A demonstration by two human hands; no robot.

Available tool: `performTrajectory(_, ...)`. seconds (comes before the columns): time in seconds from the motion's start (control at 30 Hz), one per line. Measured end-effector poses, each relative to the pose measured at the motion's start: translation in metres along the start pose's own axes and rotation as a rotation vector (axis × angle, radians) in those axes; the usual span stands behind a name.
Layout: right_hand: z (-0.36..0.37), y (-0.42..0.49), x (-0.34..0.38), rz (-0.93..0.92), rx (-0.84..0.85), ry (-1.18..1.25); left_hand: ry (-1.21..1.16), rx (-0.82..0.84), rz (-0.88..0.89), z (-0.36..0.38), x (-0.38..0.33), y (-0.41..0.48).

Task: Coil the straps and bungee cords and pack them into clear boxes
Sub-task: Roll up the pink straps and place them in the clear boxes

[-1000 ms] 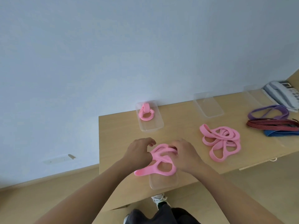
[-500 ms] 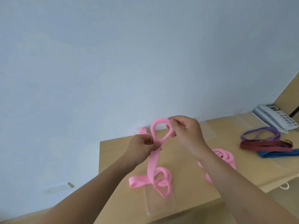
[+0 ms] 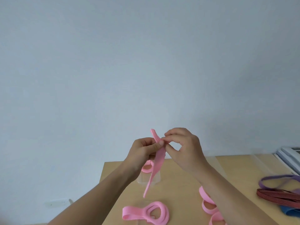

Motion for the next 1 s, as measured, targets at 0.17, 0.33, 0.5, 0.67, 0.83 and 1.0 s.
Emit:
performTrajectory(0.17,0.006,0.006,-0.002,-0.083,0.059,-0.033,0.033,-0.076,0.029,-0.002,-0.003,0.002)
performTrajectory(0.33,0.011,0.016,-0.009,-0.080,0.104,-0.027,0.119,-0.120,0.052,-0.004,-0.009,0.004)
performTrajectory(0.5,0.027,0.017,-0.014,-0.110,0.243,-0.032,0.176,-0.182,0.073,-0.011,-0.014,0.008)
performTrajectory(0.67,0.034,0.017,-0.024,-0.048,0.327,0.048,0.178,-0.217,0.041,-0.014,-0.007,0.011)
performTrajectory(0.83,0.032,0.016,-0.027,-0.043,0.260,0.022,0.122,-0.235,-0.016,-0.014,0.000,0.013)
performTrajectory(1.0,0.032,0.014,-0.022,-0.060,0.177,-0.031,0.141,-0.181,-0.029,-0.011,0.000,0.011)
Point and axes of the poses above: each hand's wrist, its own y-axis towards the middle knuckle, its own z-axis out of the palm, x = y × z, the point moved 9 cm from there along y, towards the middle knuckle, and after that the axes turned 11 degrees about -z, right-handed, at the moved point
